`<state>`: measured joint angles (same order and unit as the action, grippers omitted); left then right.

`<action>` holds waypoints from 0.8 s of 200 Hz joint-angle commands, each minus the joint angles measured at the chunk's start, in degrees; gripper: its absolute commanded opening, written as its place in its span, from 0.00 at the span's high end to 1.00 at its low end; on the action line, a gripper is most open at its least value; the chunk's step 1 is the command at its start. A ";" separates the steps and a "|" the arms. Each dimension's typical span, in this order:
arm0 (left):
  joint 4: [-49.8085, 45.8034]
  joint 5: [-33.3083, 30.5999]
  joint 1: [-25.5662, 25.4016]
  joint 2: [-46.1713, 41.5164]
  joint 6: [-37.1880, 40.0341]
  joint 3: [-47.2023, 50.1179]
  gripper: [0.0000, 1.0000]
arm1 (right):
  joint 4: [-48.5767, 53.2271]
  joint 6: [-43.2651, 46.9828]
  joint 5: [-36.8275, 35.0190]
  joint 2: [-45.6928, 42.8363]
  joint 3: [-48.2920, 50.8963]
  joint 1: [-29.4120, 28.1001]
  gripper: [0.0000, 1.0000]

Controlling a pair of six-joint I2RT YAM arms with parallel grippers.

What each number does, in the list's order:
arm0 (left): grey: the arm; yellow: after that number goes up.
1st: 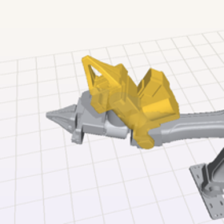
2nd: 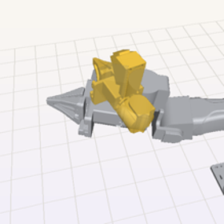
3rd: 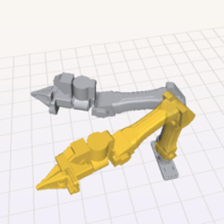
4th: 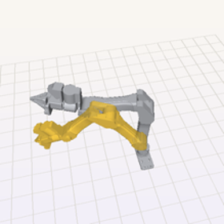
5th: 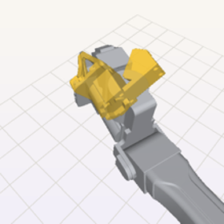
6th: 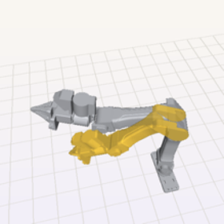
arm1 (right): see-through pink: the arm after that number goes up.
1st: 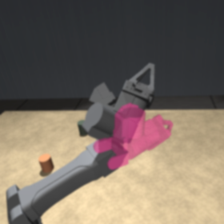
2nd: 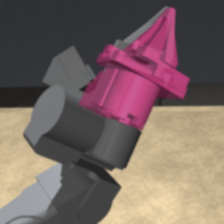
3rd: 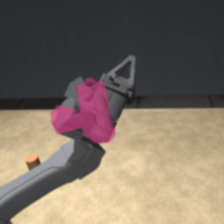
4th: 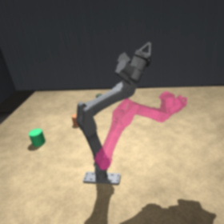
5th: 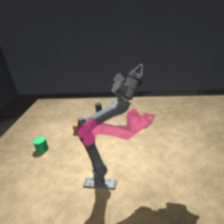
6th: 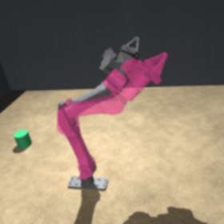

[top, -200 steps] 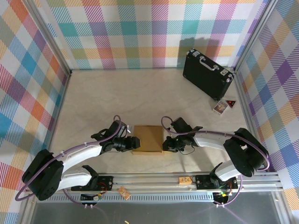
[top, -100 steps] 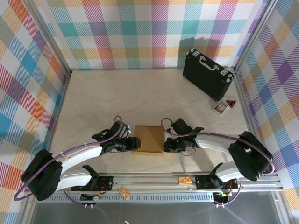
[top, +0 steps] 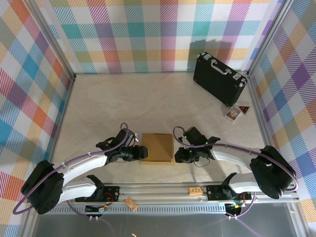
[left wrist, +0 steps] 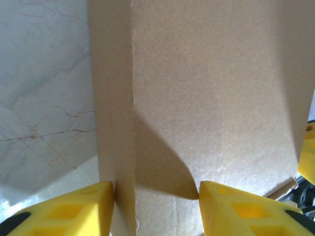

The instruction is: Fold the paper box

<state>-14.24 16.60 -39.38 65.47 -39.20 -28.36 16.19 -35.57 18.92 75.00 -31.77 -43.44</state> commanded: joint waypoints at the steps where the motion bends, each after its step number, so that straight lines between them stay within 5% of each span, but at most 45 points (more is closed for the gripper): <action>1: -3.29 -0.59 -0.96 -1.20 0.54 0.94 0.52 | 1.37 -0.29 1.62 -0.56 0.83 -0.41 0.82; 160: 4.10 0.02 -5.30 0.90 -2.78 2.96 0.55 | -20.37 -12.73 12.34 6.06 2.94 -2.88 0.84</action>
<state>-13.32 13.50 -41.95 64.53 -40.49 -27.46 7.53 -43.92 25.76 80.34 -29.30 -45.34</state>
